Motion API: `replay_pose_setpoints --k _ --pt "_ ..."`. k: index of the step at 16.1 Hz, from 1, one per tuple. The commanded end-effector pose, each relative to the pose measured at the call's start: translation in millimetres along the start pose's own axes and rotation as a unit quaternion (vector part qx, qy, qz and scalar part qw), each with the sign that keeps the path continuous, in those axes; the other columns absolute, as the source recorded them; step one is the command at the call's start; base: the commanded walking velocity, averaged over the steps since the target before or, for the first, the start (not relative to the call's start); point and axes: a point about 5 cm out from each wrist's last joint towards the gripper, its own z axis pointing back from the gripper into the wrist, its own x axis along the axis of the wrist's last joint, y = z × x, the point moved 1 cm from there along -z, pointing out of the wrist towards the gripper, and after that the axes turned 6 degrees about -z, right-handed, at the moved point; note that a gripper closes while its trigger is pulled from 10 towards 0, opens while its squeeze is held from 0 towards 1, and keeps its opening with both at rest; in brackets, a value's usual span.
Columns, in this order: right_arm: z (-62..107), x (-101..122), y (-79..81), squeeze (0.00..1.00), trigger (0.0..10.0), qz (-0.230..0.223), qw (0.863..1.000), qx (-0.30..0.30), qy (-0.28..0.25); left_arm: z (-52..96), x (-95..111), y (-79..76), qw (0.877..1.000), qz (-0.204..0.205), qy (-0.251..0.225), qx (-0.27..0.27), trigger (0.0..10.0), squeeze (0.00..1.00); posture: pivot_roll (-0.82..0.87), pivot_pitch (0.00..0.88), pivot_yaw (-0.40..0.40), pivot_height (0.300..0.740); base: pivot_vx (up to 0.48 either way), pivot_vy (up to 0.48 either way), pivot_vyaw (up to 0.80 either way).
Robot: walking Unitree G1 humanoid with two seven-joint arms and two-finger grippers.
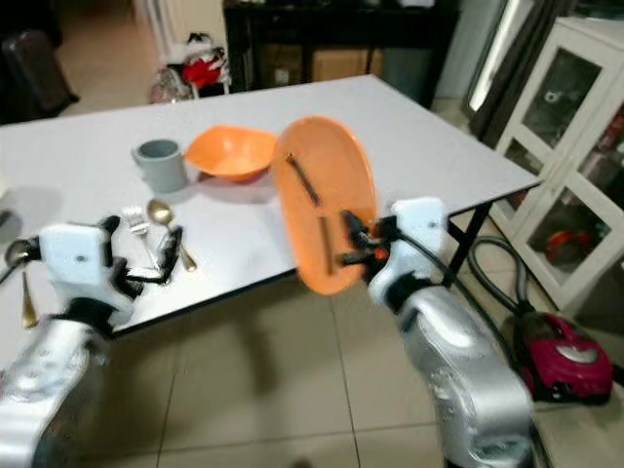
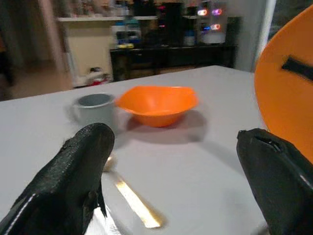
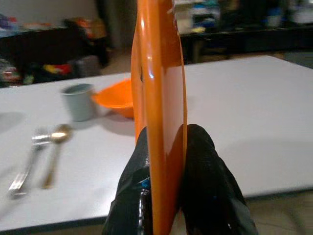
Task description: Setting the table
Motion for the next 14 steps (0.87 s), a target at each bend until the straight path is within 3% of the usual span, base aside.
replay_pose_setpoints --k 1,10,14 --pt "-0.2 10.7 5.7 0.00 10.0 0.000 1.000 0.013 -0.024 1.1 2.7 5.1 1.000 -0.009 -0.004 0.007 10.0 0.00 -0.10 0.000 -0.017 0.740 0.277 0.000 0.00" --pt "-1.8 8.5 12.4 0.00 10.0 -0.025 0.999 0.041 -0.008 2.9 3.8 7.4 1.000 -0.012 -0.005 0.010 10.0 0.00 -0.09 0.000 -0.021 0.740 0.280 0.000 0.00" --pt "0.1 6.9 13.9 0.00 10.0 -0.027 0.998 0.050 0.002 4.3 3.7 6.7 1.000 -0.012 -0.004 0.008 10.0 0.00 -0.09 0.000 -0.017 0.740 0.282 0.000 0.76"
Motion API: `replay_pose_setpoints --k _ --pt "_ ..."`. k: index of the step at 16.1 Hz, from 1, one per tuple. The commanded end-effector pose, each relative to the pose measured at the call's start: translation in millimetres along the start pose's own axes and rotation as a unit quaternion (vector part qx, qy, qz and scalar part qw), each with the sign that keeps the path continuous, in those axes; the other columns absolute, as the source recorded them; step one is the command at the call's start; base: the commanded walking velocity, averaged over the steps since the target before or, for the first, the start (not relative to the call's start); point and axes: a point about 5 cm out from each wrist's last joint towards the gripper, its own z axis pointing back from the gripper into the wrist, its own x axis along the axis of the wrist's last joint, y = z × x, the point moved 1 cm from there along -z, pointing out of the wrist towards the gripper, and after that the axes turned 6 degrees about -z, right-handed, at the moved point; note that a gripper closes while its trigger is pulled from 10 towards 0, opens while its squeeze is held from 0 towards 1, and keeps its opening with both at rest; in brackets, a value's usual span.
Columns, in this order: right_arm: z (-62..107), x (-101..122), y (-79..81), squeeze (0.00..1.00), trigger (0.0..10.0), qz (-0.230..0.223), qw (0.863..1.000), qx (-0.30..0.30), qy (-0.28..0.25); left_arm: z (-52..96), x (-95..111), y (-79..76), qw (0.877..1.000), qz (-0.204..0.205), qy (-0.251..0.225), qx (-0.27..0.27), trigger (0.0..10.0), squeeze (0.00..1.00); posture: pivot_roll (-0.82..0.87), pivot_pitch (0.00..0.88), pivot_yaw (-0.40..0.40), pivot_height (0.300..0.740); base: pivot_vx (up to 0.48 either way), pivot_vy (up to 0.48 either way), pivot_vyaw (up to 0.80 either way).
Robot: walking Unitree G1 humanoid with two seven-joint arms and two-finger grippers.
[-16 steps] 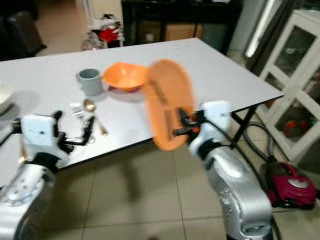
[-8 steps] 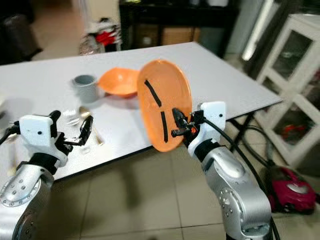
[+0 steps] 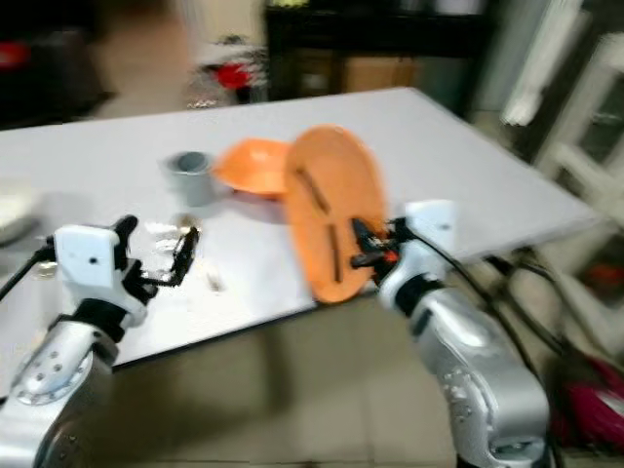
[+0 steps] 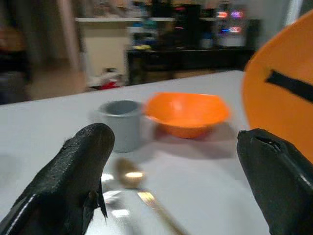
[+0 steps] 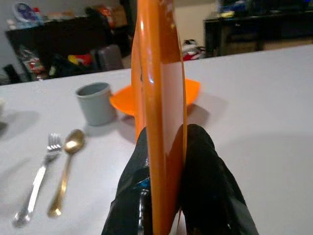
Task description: Setting the table
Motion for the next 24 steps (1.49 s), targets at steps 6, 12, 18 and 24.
replay_pose_setpoints --k 6,12,18,24 --pt "-0.6 -7 16.1 0.00 10.0 -0.108 0.992 0.058 0.031 3.6 0 5.5 1.000 -0.006 0.000 -0.002 10.0 0.00 -0.07 0.000 -0.023 0.740 0.233 0.000 0.00" --pt "-4.9 -33 -6.7 0.00 10.0 -0.286 0.954 -0.007 0.093 11.1 2 -4.3 0.997 -0.010 -0.002 -0.075 10.0 0.00 -0.05 0.000 -0.019 0.740 0.000 0.000 0.00" --pt "-7.8 -50 -21.8 0.00 10.0 -0.412 0.899 -0.092 0.113 20.2 1 -8.2 0.989 -0.022 0.012 -0.148 10.0 0.00 -0.05 0.001 -0.005 0.740 0.000 0.000 0.00" --pt "-22.9 -54 -41.7 0.00 10.0 -0.506 0.845 -0.139 0.102 32.5 0 -14.4 0.978 -0.020 0.026 -0.207 10.0 0.00 -0.02 0.008 -0.016 0.740 0.000 0.000 0.00"
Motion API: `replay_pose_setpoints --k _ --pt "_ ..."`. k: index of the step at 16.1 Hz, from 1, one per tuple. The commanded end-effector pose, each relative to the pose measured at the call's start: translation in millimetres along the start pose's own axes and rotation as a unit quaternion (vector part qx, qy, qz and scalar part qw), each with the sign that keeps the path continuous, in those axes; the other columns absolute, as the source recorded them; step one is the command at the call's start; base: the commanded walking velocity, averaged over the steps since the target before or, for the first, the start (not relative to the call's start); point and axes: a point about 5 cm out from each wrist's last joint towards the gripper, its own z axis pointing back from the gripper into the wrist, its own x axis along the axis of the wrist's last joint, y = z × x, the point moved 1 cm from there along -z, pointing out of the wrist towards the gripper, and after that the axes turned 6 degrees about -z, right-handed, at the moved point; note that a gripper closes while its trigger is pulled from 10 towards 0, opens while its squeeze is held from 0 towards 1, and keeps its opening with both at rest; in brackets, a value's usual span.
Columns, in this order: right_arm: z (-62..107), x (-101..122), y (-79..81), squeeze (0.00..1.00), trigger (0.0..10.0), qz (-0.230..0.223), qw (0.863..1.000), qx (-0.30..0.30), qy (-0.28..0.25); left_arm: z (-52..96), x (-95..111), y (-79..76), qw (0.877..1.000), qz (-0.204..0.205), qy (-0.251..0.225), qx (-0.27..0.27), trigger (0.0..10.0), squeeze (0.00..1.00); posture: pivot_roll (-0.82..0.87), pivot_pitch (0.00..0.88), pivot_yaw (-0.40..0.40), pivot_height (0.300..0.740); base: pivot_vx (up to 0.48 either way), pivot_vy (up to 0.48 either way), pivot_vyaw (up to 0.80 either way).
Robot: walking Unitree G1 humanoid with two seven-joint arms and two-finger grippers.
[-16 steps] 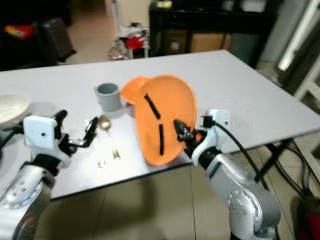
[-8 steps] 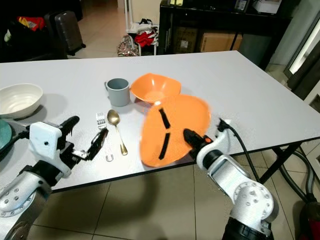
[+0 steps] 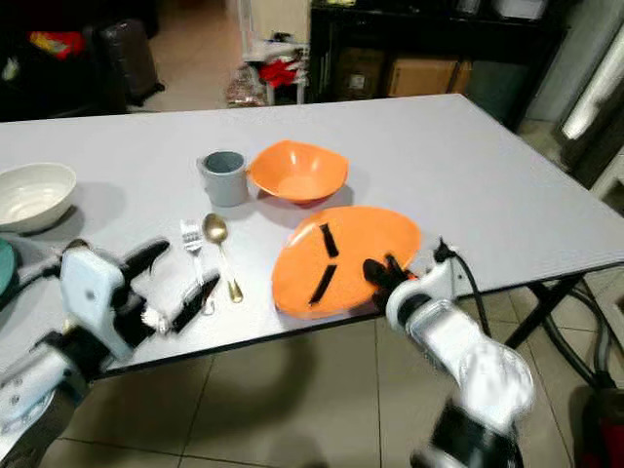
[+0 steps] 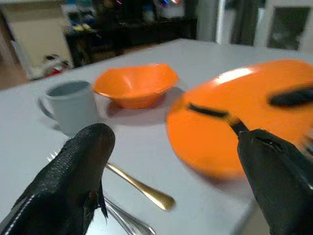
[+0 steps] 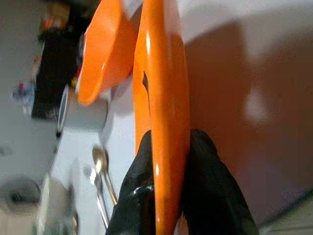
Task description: Setting the table
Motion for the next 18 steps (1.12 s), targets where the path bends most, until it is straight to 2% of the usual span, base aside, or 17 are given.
replay_pose_setpoints --k 1,3,5,10,11,12,14,18 --pt "-10.1 -7 4.7 0.00 10.0 -0.047 0.999 0.014 0.010 1.4 1 -3.2 1.000 0.001 0.001 -0.011 10.0 0.00 -0.02 0.008 -0.018 0.740 0.000 0.000 0.00" --pt "-18.6 -6 1.5 0.00 10.0 -0.059 0.998 0.010 0.011 1.7 1 -2.5 1.000 0.002 0.000 -0.007 10.0 0.00 -0.01 0.006 -0.020 0.740 0.000 0.000 0.00" --pt "-39.3 -6 -1.8 0.00 10.0 -0.092 0.996 0.008 0.017 2.7 1 -2.1 1.000 0.004 0.001 -0.004 10.0 0.00 0.00 0.002 -0.015 0.740 0.000 0.000 0.00" --pt "-65.1 -15 0.8 0.00 10.0 -0.074 0.997 0.003 0.024 3.6 0 -0.7 1.000 -0.003 0.008 -0.005 10.0 0.00 0.02 0.000 -0.009 0.740 0.000 0.000 0.00" --pt "-69.4 -13 -0.2 0.25 10.0 -0.067 0.998 0.002 0.013 4.0 -1 -0.6 1.000 -0.004 0.009 -0.004 10.0 0.00 0.02 0.000 -0.009 0.740 0.000 0.000 0.00" --pt "-72.4 -9 -2.8 1.00 10.0 -0.064 0.998 -0.003 0.000 4.0 -1 -1.1 1.000 -0.004 0.010 -0.005 10.0 0.00 0.02 0.000 -0.014 0.740 0.000 0.000 0.00" --pt "-71.3 -6 -6.3 1.00 10.0 -0.071 0.997 -0.001 -0.008 4.4 -1 -2.3 1.000 -0.005 0.011 -0.004 10.0 0.00 0.02 0.000 -0.020 0.740 0.000 0.000 0.00" --pt "-57.5 -4 -18.8 1.00 10.0 -0.067 0.998 0.010 -0.016 0.9 -3 -5.7 1.000 -0.001 0.011 -0.010 10.0 0.00 0.00 0.000 -0.014 0.740 0.000 0.000 0.00"
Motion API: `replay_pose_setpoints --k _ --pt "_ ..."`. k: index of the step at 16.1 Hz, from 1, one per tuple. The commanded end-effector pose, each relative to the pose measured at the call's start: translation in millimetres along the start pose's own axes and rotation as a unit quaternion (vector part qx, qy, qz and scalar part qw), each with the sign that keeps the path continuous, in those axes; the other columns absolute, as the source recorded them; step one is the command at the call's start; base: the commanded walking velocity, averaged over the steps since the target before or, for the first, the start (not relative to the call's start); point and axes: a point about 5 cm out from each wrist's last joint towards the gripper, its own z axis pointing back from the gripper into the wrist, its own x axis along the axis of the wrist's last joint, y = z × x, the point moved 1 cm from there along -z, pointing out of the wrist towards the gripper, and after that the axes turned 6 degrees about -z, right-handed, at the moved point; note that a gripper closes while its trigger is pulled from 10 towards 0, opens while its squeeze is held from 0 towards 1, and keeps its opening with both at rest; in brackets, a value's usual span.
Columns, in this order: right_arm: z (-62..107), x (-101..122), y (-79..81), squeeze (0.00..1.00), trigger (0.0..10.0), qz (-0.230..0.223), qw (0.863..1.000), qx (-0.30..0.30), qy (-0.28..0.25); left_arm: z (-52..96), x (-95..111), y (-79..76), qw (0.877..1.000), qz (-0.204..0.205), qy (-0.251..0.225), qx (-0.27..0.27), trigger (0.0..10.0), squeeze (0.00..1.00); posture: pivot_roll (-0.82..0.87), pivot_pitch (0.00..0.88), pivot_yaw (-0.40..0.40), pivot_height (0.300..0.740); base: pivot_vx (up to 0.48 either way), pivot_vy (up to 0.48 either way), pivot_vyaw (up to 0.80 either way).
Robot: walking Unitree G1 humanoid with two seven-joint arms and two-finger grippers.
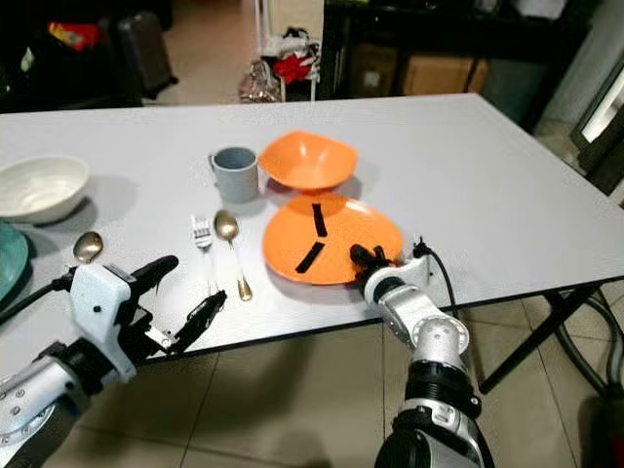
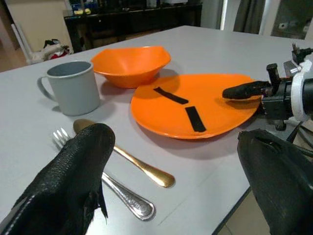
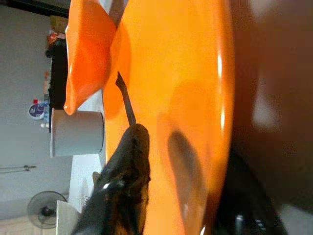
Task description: Setting the table
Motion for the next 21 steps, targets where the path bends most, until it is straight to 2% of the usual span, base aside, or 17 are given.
replay_pose_setpoints --k 1,5,8,9,11,12,13,14,16,17,18,19,20,21 --pt "6.4 3 -4.0 1.00 10.0 0.001 1.000 -0.002 -0.002 -3.8 1 0.0 1.000 -0.003 -0.005 0.000 10.0 0.00 -0.01 0.000 -0.017 0.740 0.000 0.000 0.00" --pt "33.7 9 -3.3 1.00 10.0 0.032 0.999 0.009 -0.005 -14.5 1 1.8 1.000 -0.006 -0.015 -0.002 10.0 0.00 -0.07 0.000 -0.005 0.740 0.000 0.000 0.00" --pt "65.3 12 -3.0 1.00 10.0 0.065 0.998 0.017 -0.011 -21.8 2 2.9 1.000 0.001 -0.027 -0.002 10.0 0.00 -0.10 0.000 0.010 0.740 0.000 0.000 0.00" --pt "70.4 11 -2.3 1.00 10.0 0.073 0.997 0.016 -0.009 -22.6 1 2.6 1.000 0.001 -0.027 -0.002 10.0 0.00 -0.10 0.000 0.014 0.740 0.000 0.000 0.00" --pt "93.1 14 -0.6 1.00 10.0 0.106 0.994 0.016 -0.017 -23.6 -1 -0.8 1.000 0.006 -0.027 0.001 10.0 0.00 -0.11 0.000 0.009 0.740 0.000 0.000 0.00" --pt "99.4 16 2.8 1.00 10.0 0.121 0.992 0.018 -0.022 -23.9 -1 -0.3 0.999 0.011 -0.029 0.011 10.0 0.00 -0.11 0.000 0.007 0.740 0.000 0.000 0.00" --pt "109.6 20 11.1 1.00 10.0 0.160 0.986 0.023 -0.031 -24.7 -1 2.1 0.999 0.021 -0.028 0.036 10.0 0.00 -0.12 0.000 0.004 0.740 0.000 0.000 0.00" --pt "119.1 24 23.9 1.00 10.0 0.216 0.975 0.035 -0.042 -25.7 0 6.2 0.997 0.031 -0.029 0.069 10.0 0.00 -0.12 0.000 0.001 0.740 0.000 0.000 0.00" --pt "127.0 26 37.8 1.00 10.0 0.266 0.961 0.047 -0.053 -26.1 2 10.2 0.994 0.036 -0.035 0.098 10.0 0.00 -0.12 0.000 -0.001 0.740 0.000 0.000 0.00" --pt "134.8 28 62.4 1.00 10.0 0.337 0.935 0.078 -0.084 -24.7 7 16.0 0.989 0.041 -0.046 0.136 10.0 0.00 -0.12 0.000 0.003 0.740 0.000 0.000 0.00" --pt "135.4 29 73.0 1.00 10.0 0.369 0.920 0.090 -0.102 -24.4 9 16.8 0.988 0.043 -0.052 0.141 10.0 0.00 -0.11 0.000 0.004 0.740 0.000 0.000 0.00" --pt "133.0 25 94.5 1.00 10.0 0.437 0.882 0.114 -0.137 -24.0 12 19.3 0.985 0.044 -0.056 0.156 10.0 0.00 -0.11 0.000 0.010 0.740 0.000 0.000 0.00" --pt "130.2 23 100.6 1.00 10.0 0.452 0.871 0.122 -0.146 -24.6 13 21.8 0.983 0.042 -0.057 0.171 10.0 0.00 -0.11 0.000 0.009 0.740 0.000 0.000 0.00" --pt "128.1 21 103.5 1.00 10.0 0.456 0.868 0.126 -0.151 -24.9 14 24.1 0.981 0.036 -0.059 0.180 10.0 0.00 -0.10 0.000 0.011 0.740 0.000 0.000 0.00"
